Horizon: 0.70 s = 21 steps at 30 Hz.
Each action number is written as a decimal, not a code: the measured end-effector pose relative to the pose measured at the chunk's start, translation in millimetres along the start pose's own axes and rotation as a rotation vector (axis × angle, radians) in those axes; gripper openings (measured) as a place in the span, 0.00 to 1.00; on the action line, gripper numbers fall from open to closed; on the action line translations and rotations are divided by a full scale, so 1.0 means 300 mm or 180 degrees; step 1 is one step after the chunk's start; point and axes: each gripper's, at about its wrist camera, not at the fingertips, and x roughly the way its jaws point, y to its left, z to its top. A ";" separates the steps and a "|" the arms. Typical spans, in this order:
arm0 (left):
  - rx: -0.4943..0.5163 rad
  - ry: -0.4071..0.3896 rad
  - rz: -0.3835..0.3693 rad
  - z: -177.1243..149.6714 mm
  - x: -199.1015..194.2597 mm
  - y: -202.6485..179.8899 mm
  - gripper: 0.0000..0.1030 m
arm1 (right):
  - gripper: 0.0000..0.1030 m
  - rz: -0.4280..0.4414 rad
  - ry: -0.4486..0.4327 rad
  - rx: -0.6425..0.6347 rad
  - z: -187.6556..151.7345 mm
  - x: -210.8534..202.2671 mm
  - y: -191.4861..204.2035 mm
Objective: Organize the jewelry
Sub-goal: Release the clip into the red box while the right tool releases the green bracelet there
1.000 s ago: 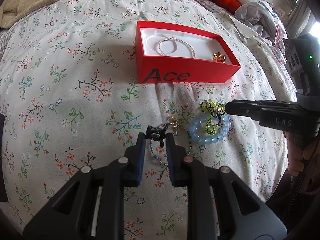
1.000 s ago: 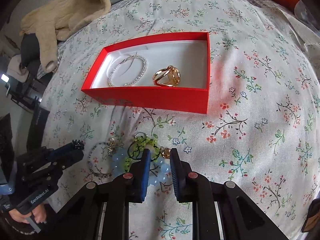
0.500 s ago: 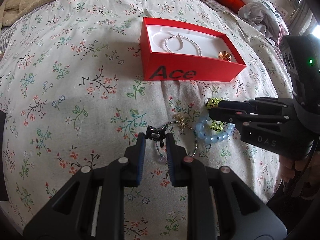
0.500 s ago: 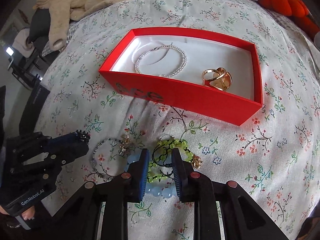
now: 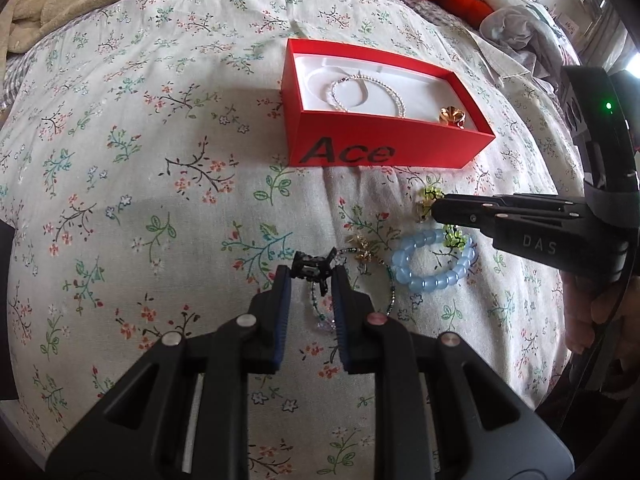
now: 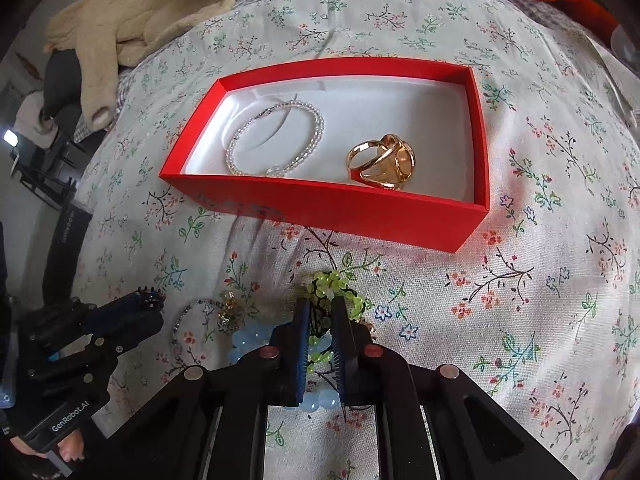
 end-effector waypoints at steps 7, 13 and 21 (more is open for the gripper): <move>-0.0072 -0.0093 -0.0014 0.018 -0.027 -0.006 0.22 | 0.09 0.0089 -0.0144 -0.0012 0.000 -0.082 0.000; -0.0106 -0.0224 -0.0032 0.041 -0.064 -0.016 0.22 | 0.10 0.0205 -0.0312 0.0028 0.005 -0.172 -0.011; -0.0193 -0.0389 -0.0050 0.088 -0.098 -0.026 0.22 | 0.10 0.0234 -0.0581 0.0088 0.024 -0.267 -0.041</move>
